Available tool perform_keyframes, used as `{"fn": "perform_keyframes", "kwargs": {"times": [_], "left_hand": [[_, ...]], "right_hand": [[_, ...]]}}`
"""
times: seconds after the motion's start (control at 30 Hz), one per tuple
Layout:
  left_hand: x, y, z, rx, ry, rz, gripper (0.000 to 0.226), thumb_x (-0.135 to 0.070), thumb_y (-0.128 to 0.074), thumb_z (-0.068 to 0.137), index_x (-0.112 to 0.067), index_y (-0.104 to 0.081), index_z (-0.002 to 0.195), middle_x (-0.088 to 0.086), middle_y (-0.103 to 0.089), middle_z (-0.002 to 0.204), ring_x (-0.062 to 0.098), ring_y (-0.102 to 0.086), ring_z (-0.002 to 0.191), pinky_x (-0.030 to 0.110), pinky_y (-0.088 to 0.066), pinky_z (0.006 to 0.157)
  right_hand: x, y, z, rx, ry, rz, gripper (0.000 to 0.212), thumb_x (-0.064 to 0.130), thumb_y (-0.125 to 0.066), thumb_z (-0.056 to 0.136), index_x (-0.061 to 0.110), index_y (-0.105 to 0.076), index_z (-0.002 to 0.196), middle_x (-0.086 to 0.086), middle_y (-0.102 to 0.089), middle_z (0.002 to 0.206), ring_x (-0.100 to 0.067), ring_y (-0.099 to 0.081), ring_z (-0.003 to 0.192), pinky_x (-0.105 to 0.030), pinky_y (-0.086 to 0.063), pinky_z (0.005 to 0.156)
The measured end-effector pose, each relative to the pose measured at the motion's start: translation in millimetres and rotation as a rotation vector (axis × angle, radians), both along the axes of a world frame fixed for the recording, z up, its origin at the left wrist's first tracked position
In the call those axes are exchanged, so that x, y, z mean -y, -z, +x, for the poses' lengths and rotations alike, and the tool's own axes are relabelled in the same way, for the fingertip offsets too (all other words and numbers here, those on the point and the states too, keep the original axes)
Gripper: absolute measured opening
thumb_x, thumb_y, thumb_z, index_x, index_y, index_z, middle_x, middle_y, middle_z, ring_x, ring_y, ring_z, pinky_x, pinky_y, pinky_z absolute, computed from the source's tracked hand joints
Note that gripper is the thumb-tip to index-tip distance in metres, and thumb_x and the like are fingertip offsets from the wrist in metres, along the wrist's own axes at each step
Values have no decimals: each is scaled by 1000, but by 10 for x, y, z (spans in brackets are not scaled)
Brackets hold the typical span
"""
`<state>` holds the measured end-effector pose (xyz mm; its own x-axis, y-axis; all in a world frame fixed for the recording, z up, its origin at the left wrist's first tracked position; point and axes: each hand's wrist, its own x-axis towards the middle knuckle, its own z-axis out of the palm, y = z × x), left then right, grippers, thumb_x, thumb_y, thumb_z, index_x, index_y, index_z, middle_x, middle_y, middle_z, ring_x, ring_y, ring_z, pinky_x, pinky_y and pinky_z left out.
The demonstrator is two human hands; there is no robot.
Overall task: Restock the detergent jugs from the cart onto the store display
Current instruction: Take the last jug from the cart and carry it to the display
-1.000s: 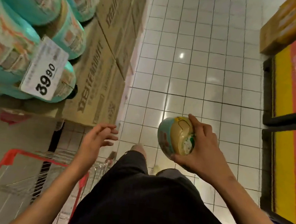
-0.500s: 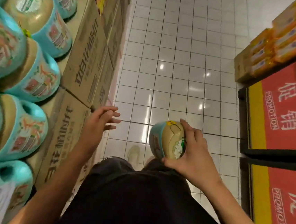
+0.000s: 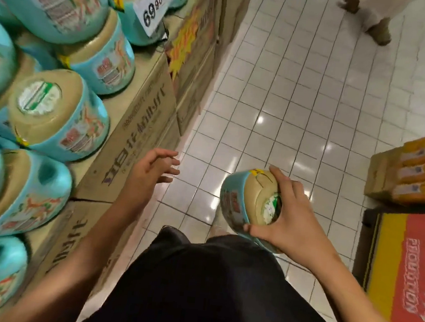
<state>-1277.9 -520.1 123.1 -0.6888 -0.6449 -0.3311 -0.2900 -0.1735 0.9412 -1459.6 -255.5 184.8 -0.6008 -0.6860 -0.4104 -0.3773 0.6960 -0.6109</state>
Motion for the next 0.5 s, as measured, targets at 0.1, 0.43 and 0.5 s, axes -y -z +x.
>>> {"fn": "perform_keyframes", "kwargs": {"times": [0.1,0.43,0.5], "left_hand": [[263,-64,-314,13,-106,-25,22,-26,-58,103,-21,-67,122,6,-75,113,25,-73,101,42,-59,88],[902,-299,-689,23,-426,-185,25,-43,-65,83,-39,-71,107,-3,-76,109,25,-73,101,54,-58,90],[998,-290,-653,15,-462,-218,27,-45,-65,85,-43,-70,111,-7,-75,110,18,-72,100,45,-60,88]], "right_hand": [[504,-102,-628,7,-167,3,129,68,-79,49,53,-13,159,17,-32,138,-13,-41,132,-39,-50,104],[2515,-820,-1626,-62,-809,-69,129,69,-81,50,60,-7,156,23,-33,134,-8,-41,129,-41,-53,104],[2922,-993,-1585,-88,-954,-83,130,71,-81,52,58,-5,157,21,-34,133,-8,-41,129,-39,-53,103]]}}
